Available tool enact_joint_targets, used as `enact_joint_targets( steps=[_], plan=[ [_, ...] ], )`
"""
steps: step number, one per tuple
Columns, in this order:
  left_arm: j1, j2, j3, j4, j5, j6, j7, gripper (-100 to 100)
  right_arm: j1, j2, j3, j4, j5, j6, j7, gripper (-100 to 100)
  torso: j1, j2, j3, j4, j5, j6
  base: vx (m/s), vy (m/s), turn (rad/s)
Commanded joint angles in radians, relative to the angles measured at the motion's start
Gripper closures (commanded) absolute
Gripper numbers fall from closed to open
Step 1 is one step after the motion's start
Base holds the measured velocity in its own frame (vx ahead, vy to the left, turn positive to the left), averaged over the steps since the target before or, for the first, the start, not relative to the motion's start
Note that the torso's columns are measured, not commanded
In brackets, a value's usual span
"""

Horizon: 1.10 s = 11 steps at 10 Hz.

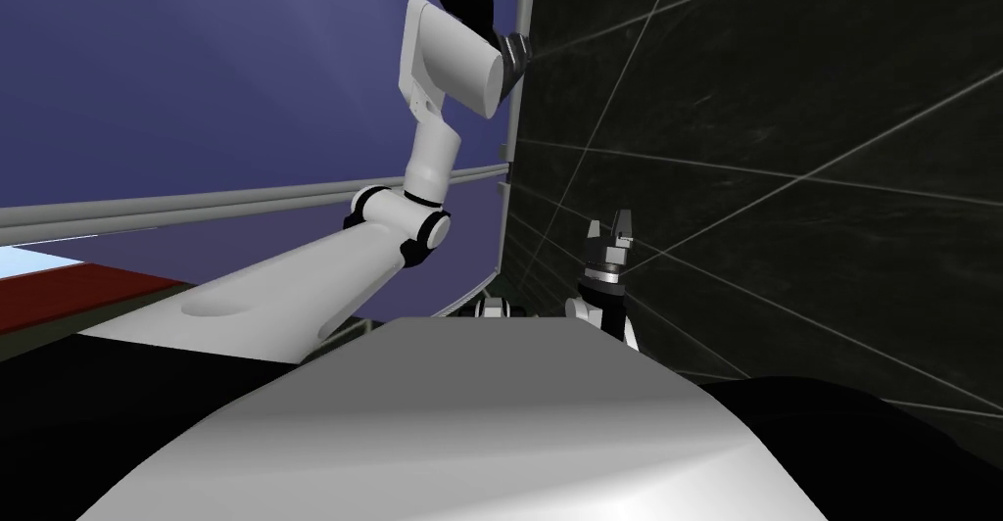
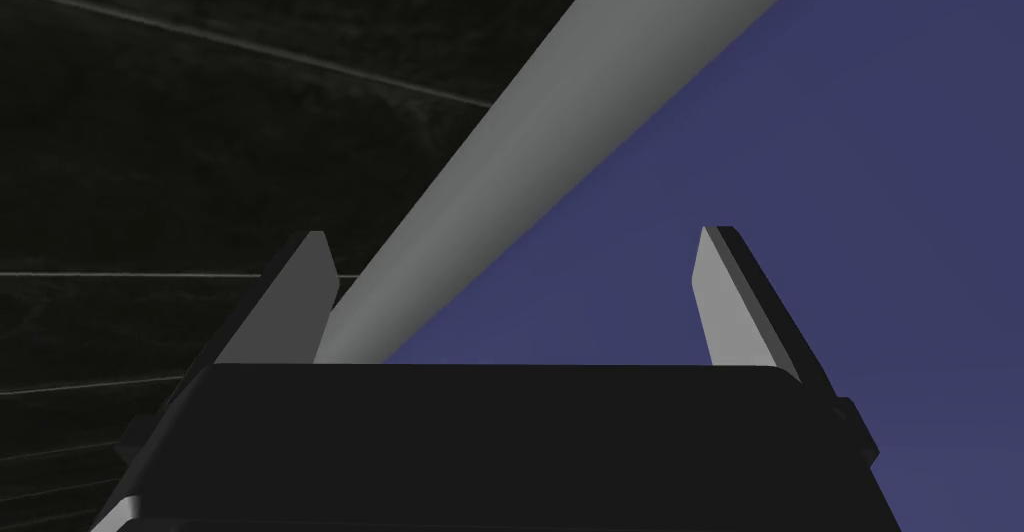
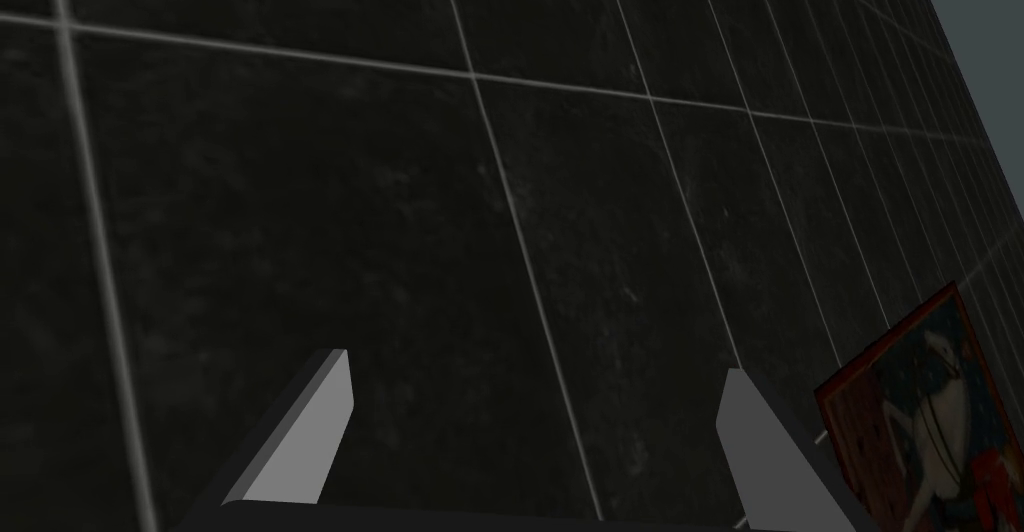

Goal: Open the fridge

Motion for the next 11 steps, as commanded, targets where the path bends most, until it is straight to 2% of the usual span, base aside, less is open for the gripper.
enact_joint_targets(
  steps=[1, 2, 3, 4, 5, 6, 7, 11],
  plan=[
    [-0.055, 0.011, -0.011, 0.044, -0.006, 0.049, -0.004, -100, 0.000, 0.000, 0.000, 0.000, 0.000, 0.000, 0.000, 0, 0.000, 0.000, 0.000, 0.000, 0.000, 0.000, 0.038, -0.020, 0.004],
    [-0.042, 0.008, -0.008, 0.034, -0.004, 0.035, -0.004, -100, 0.000, 0.000, 0.000, 0.000, 0.000, 0.000, 0.000, 0, 0.000, 0.000, 0.000, 0.000, 0.000, 0.000, 0.019, -0.010, 0.002],
    [-0.066, 0.015, -0.002, 0.034, 0.001, 0.064, -0.006, -100, 0.000, 0.000, 0.000, 0.000, 0.000, 0.000, 0.000, 0, 0.001, 0.001, 0.001, 0.000, 0.000, 0.000, 0.104, -0.047, -0.034],
    [-0.059, 0.011, -0.005, 0.039, -0.002, 0.050, -0.004, -100, 0.000, 0.000, 0.000, 0.000, 0.000, 0.000, 0.000, 0, -0.001, -0.003, -0.002, 0.000, 0.000, 0.000, 0.067, -0.029, -0.002],
    [-0.062, 0.012, -0.005, 0.039, -0.002, 0.053, -0.004, 100, 0.000, 0.000, 0.000, 0.000, 0.000, 0.000, 0.000, 0, 0.000, -0.001, -0.001, -0.001, 0.000, 0.000, 0.008, -0.005, 0.004],
    [-0.070, -0.016, -0.013, 0.015, 0.026, 0.062, -0.005, 100, 0.000, 0.000, 0.000, 0.000, 0.000, 0.000, 0.000, 0, 0.002, 0.002, 0.001, 0.001, 0.000, 0.000, -0.167, 0.066, -0.048],
    [-0.070, -0.016, -0.013, 0.015, 0.026, 0.062, -0.005, 100, -0.001, 0.000, 0.000, 0.000, 0.000, 0.000, 0.000, 0, -0.001, 0.011, 0.006, 0.002, -0.002, 0.005, -0.208, 0.098, -0.120],
    [-0.089, -0.073, -0.031, -0.032, 0.082, 0.080, -0.007, 100, -0.001, 0.000, 0.000, 0.000, 0.000, 0.000, 0.000, 0, 0.002, 0.010, 0.007, 0.006, 0.002, 0.000, -0.233, 0.077, -0.085]
  ],
)
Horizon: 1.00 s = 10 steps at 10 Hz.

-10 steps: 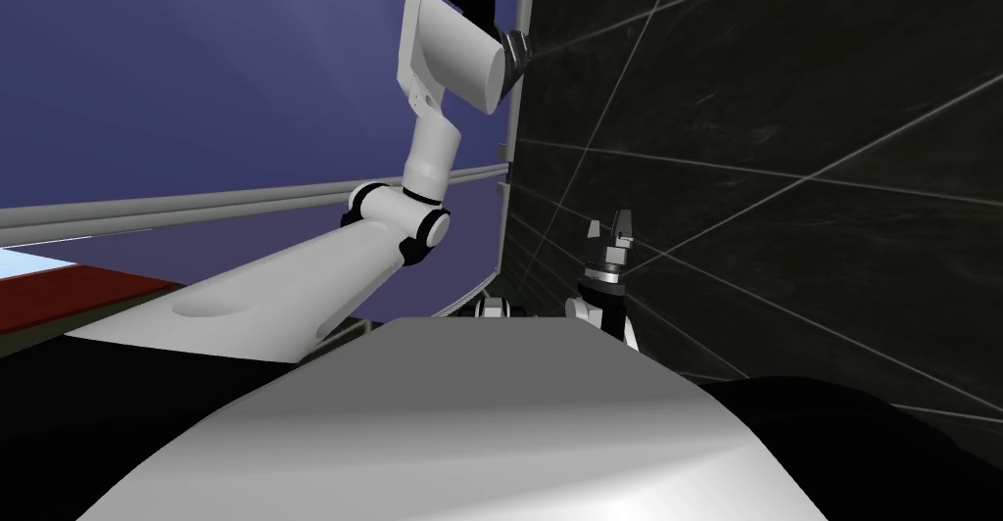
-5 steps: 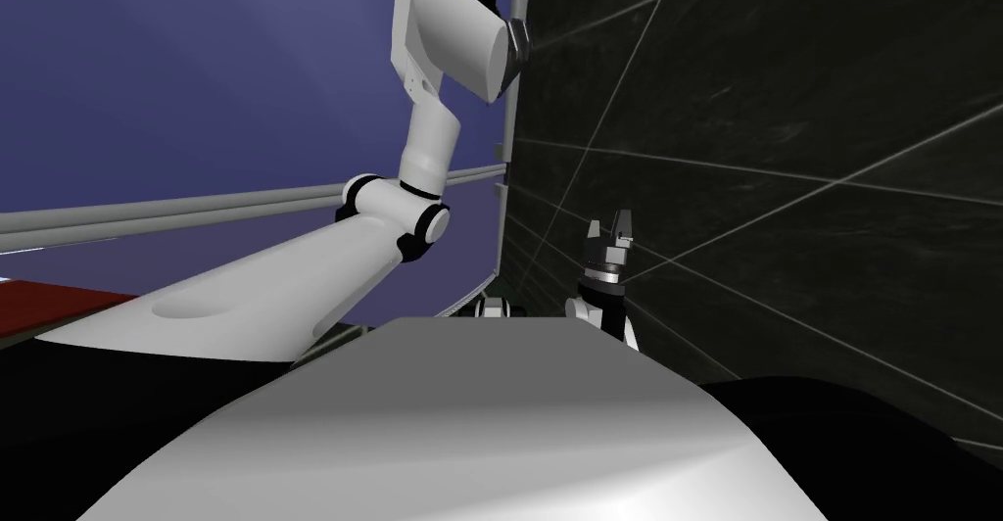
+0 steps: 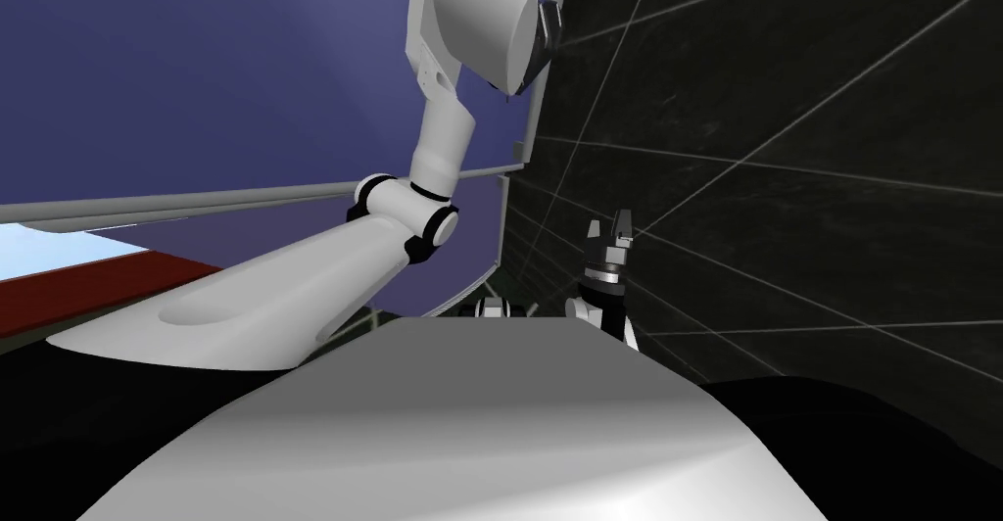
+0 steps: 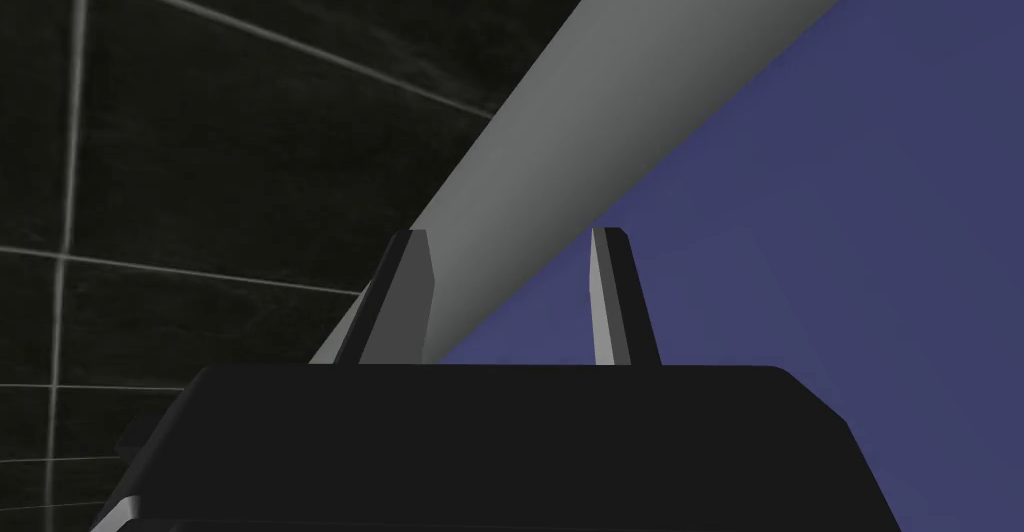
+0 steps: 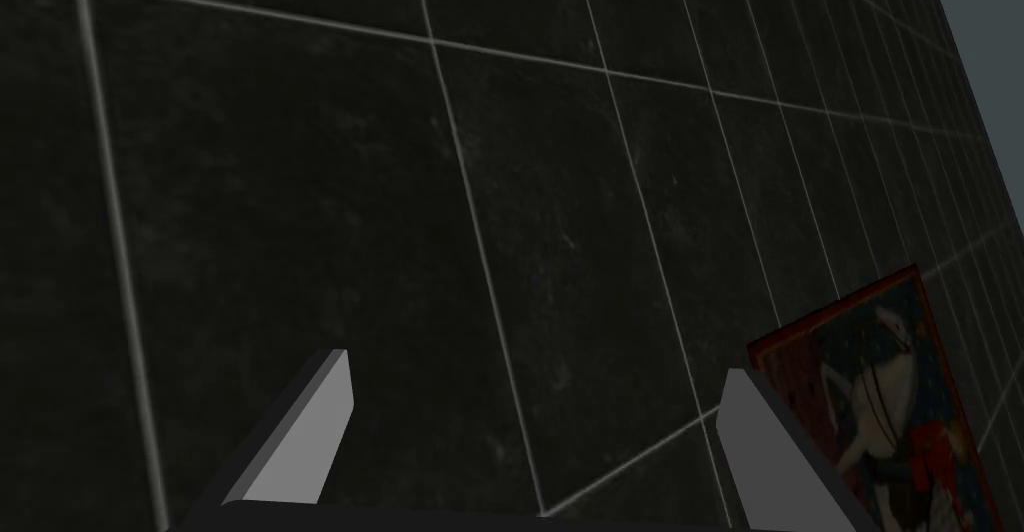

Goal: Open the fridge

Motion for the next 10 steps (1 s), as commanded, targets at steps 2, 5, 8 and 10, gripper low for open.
enact_joint_targets(
  steps=[2, 5, 8, 10],
  plan=[
    [-0.008, -0.047, -0.014, -0.052, 0.057, 0.009, -0.005, 100, 0.000, 0.000, 0.000, 0.000, 0.000, 0.000, 0.000, 0, 0.000, -0.003, -0.002, -0.001, 0.000, 0.000, -0.237, 0.057, -0.084],
    [-0.017, -0.075, -0.023, -0.076, 0.085, 0.018, -0.006, 100, 0.000, 0.000, 0.000, 0.000, 0.000, 0.000, 0.000, 0, 0.000, 0.000, -0.001, 0.002, 0.000, 0.001, -0.218, 0.082, -0.070],
    [0.000, -0.067, -0.027, -0.093, 0.139, 0.023, -0.025, 100, 0.000, 0.000, 0.000, 0.000, 0.000, 0.000, 0.000, 0, 0.000, -0.003, -0.003, -0.002, -0.002, 0.004, -0.152, 0.056, -0.128],
    [0.009, -0.058, -0.027, -0.128, 0.194, 0.028, -0.039, 100, 0.000, 0.000, 0.000, 0.000, 0.000, 0.000, 0.000, 0, 0.001, -0.003, -0.002, -0.002, 0.000, 0.000, -0.217, 0.080, -0.122]
  ],
)
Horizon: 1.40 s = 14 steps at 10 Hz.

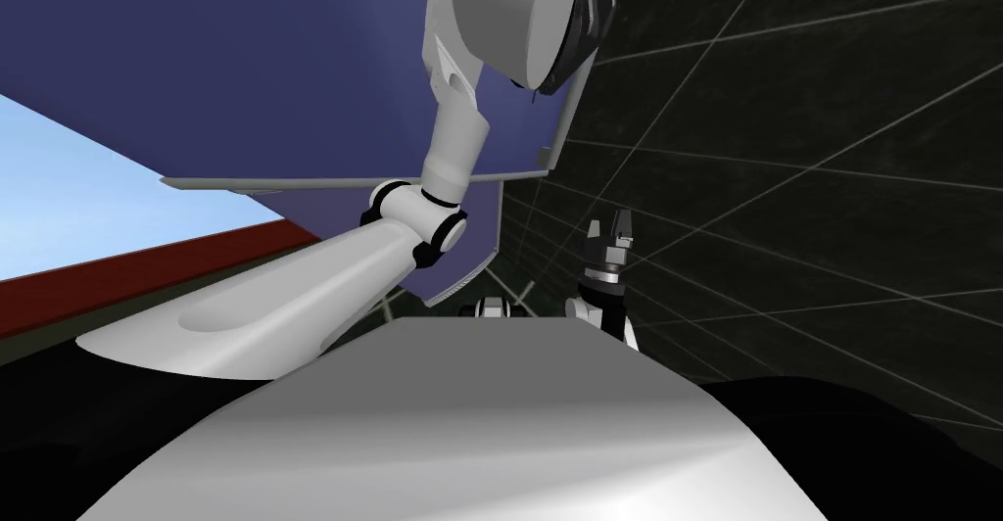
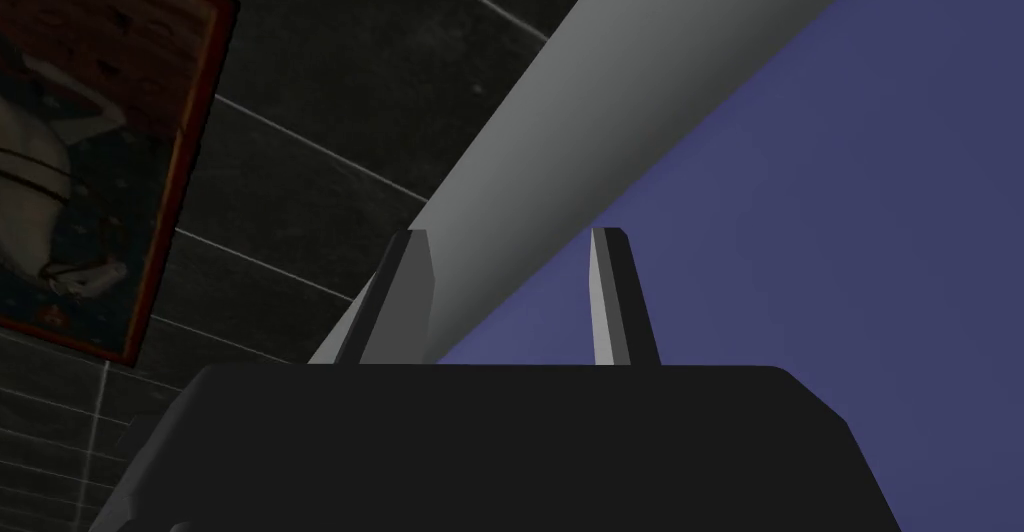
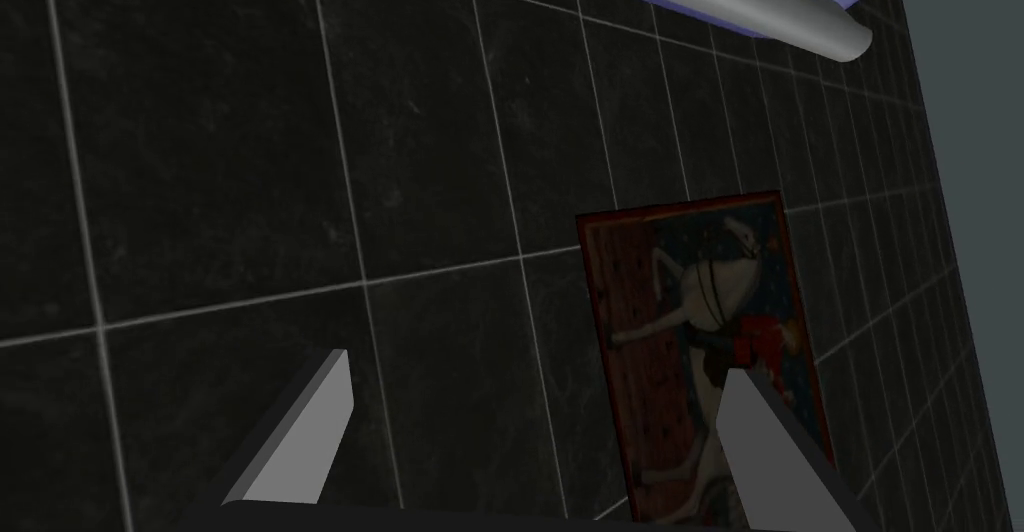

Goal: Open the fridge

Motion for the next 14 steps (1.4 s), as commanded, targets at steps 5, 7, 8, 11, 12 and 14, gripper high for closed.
enact_joint_targets(
  steps=[5, 7, 8, 11, 12, 14],
  plan=[
    [0.027, 0.031, 0.004, -0.118, 0.181, 0.019, -0.046, 100, 0.000, 0.000, 0.000, 0.000, 0.000, 0.000, 0.000, 0, 0.001, 0.001, 0.000, 0.004, 0.001, 0.001, -0.264, 0.088, -0.160],
    [0.032, 0.033, 0.001, -0.115, 0.192, 0.027, -0.048, 100, 0.000, 0.000, 0.000, 0.000, 0.000, 0.000, 0.000, 0, 0.000, 0.003, 0.001, 0.005, 0.001, 0.001, -0.190, 0.067, -0.094],
    [0.033, 0.018, -0.005, -0.130, 0.212, 0.033, -0.049, 100, 0.000, 0.000, 0.000, 0.000, 0.000, 0.000, 0.000, 0, -0.001, -0.003, -0.002, 0.004, 0.001, 0.000, -0.079, 0.074, -0.025],
    [0.023, -0.022, -0.011, -0.183, 0.260, 0.045, -0.042, 100, 0.000, 0.000, 0.000, 0.000, 0.000, 0.000, 0.000, 0, 0.000, 0.002, 0.001, 0.000, -0.001, 0.001, -0.181, 0.169, -0.068],
    [0.023, -0.022, -0.011, -0.183, 0.260, 0.045, -0.042, 100, 0.000, 0.000, 0.000, 0.000, 0.000, 0.000, 0.000, 0, 0.001, 0.001, 0.001, 0.000, 0.000, 0.001, -0.148, 0.152, -0.051],
    [0.017, -0.049, -0.015, -0.218, 0.292, 0.053, -0.038, 100, 0.000, 0.000, 0.000, 0.000, 0.000, 0.000, 0.000, 0, 0.003, -0.002, -0.002, 0.002, 0.003, -0.001, -0.160, 0.144, -0.036]
  ],
)
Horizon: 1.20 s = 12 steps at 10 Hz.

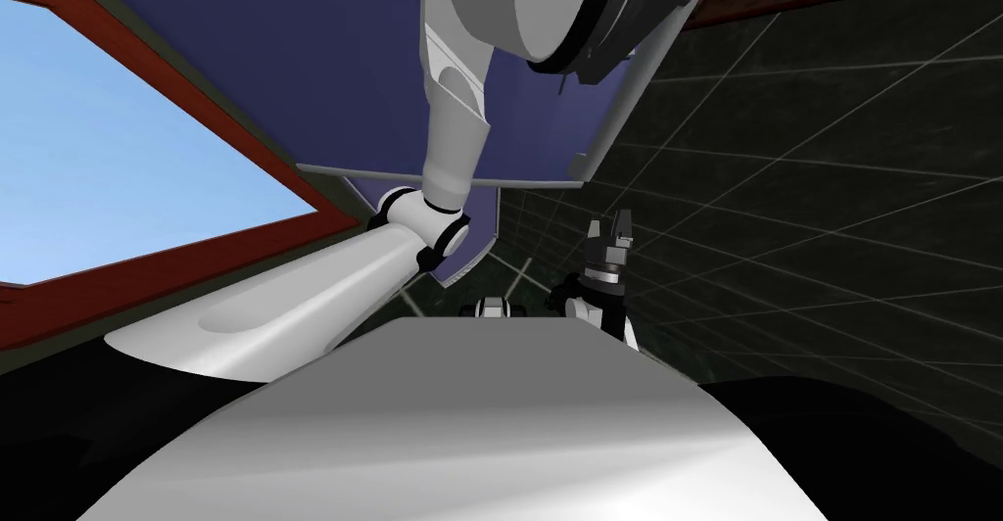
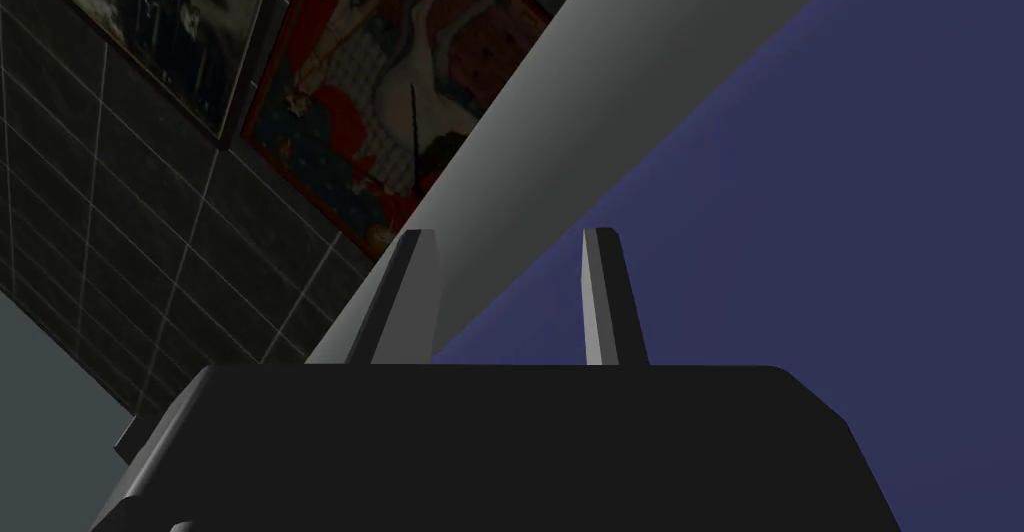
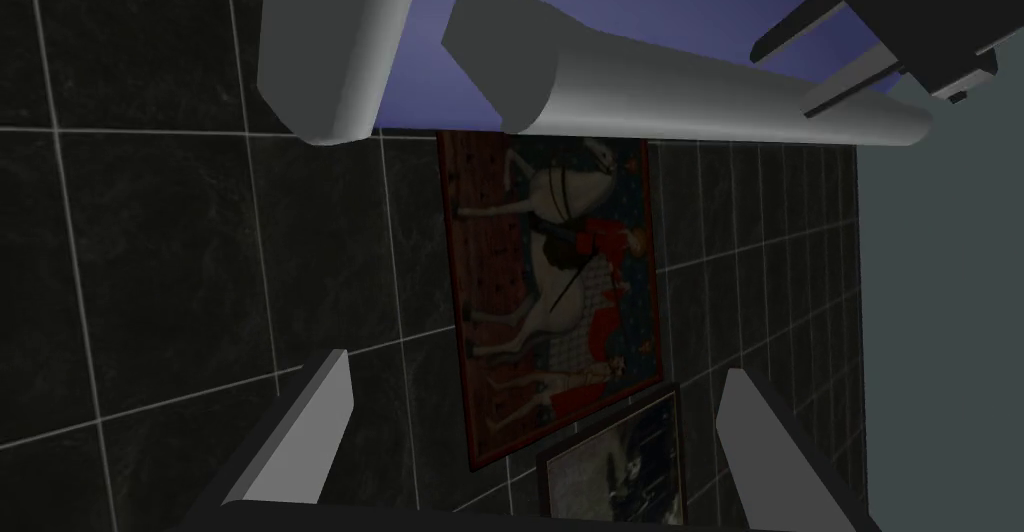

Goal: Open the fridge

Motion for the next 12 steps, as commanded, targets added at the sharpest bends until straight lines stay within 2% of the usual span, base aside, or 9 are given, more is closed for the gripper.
enact_joint_targets(
  steps=[1, 2, 3, 5, 9, 10, 11, 12],
  plan=[
    [-0.018, -0.034, -0.001, -0.034, 0.039, 0.000, 0.005, 100, 0.000, 0.000, 0.000, 0.000, 0.000, 0.000, 0.000, 0, 0.002, 0.003, 0.002, 0.001, 0.000, 0.001, -0.198, 0.180, -0.064],
    [-0.021, -0.048, -0.003, -0.051, 0.055, 0.004, 0.008, 100, 0.000, 0.000, 0.000, 0.000, 0.000, 0.000, 0.000, 0, 0.001, 0.005, 0.004, 0.001, -0.001, 0.002, -0.215, 0.221, -0.071],
    [-0.048, -0.040, 0.009, -0.046, 0.038, 0.040, 0.028, -100, 0.000, 0.000, 0.000, 0.000, 0.000, 0.000, 0.000, 0, 0.000, 0.006, 0.004, 0.001, -0.001, 0.002, -0.072, 0.089, -0.010],
    [-0.080, -0.030, 0.029, -0.044, 0.050, 0.067, 0.037, -100, 0.000, 0.000, 0.000, 0.000, 0.000, 0.000, 0.000, 0, -0.017, -0.013, -0.008, -0.007, -0.008, 0.002, 0.055, -0.063, 0.037],
    [-0.160, -0.007, 0.079, -0.041, 0.080, 0.137, 0.062, -100, 0.000, 0.000, 0.000, 0.000, 0.000, 0.000, 0.000, 0, -0.003, -0.003, -0.001, -0.004, -0.004, 0.001, 0.054, -0.066, 0.017],
    [-0.150, -0.011, 0.071, -0.042, 0.073, 0.126, 0.060, -100, 0.000, 0.000, 0.000, 0.000, 0.000, 0.000, 0.000, 0, -0.003, -0.001, 0.000, -0.004, -0.004, 0.001, 0.015, -0.018, 0.003],
    [-0.152, -0.011, 0.072, -0.042, 0.074, 0.130, 0.061, 0, 0.000, 0.000, 0.000, 0.000, 0.000, 0.000, 0.000, 0, -0.003, -0.001, 0.000, -0.004, -0.004, 0.002, 0.000, 0.000, 0.000],
    [-0.152, -0.011, 0.072, -0.042, 0.074, 0.129, 0.061, 0, 0.000, 0.000, 0.000, 0.000, 0.000, 0.000, 0.000, 0, -0.004, -0.003, -0.001, -0.004, -0.004, 0.002, 0.000, 0.000, 0.000]
  ],
)
